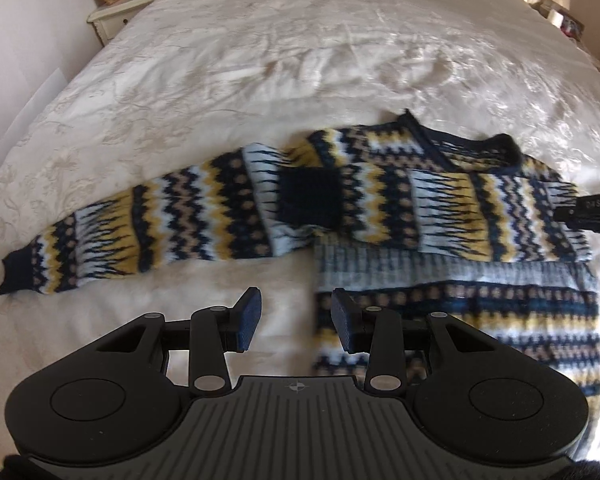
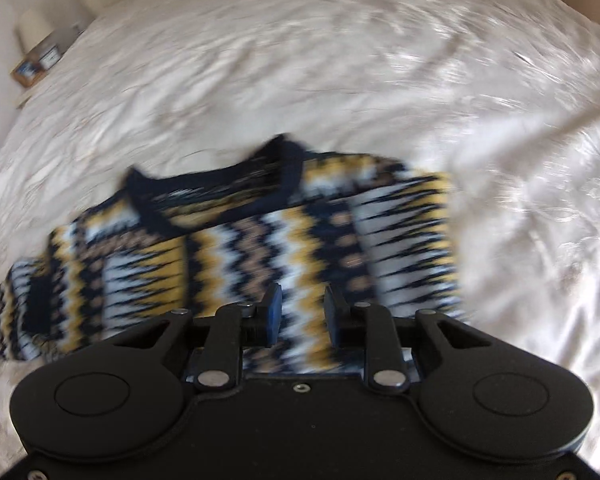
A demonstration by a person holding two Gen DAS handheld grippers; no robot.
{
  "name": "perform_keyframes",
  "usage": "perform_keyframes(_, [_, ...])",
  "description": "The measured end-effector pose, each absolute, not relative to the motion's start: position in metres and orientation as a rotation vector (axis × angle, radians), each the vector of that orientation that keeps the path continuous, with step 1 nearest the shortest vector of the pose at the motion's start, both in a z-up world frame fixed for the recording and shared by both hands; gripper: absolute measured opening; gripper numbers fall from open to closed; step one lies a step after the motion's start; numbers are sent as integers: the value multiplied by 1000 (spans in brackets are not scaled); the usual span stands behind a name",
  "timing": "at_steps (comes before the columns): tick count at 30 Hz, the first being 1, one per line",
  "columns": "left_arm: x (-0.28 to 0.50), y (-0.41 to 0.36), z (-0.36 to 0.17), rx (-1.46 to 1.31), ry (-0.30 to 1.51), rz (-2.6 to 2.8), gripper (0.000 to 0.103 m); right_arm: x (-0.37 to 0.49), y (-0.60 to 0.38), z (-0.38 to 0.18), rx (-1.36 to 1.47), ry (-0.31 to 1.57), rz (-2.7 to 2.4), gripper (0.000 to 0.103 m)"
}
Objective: Fold small clothes
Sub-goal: 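Lift the cuff and fold the sleeve across the sweater body with the right gripper, then lower the cuff onto the sweater body and open the right gripper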
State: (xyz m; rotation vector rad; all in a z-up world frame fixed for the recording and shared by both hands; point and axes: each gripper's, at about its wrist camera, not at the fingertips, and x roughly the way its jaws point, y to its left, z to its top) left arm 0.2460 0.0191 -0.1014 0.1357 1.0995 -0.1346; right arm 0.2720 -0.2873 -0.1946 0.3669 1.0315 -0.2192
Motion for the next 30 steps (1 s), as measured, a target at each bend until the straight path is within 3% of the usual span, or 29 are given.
perform_keyframes(9, [223,-18,-97,115,1128,-87,38,282,-350,-230,284,1145,-289,33])
perform_keyframes(19, [195,-21,-93,91,1155,30,38,246,-343,-202,274,1031,-171,33])
perform_keyframes(26, [170,-30,-93,60,1173,55,38,228,-346,-236,264,1147,-182,34])
perform_keyframes(30, [159,-27,-90,31,1162,92,38,214,-349,-220,264,1086,-141,35])
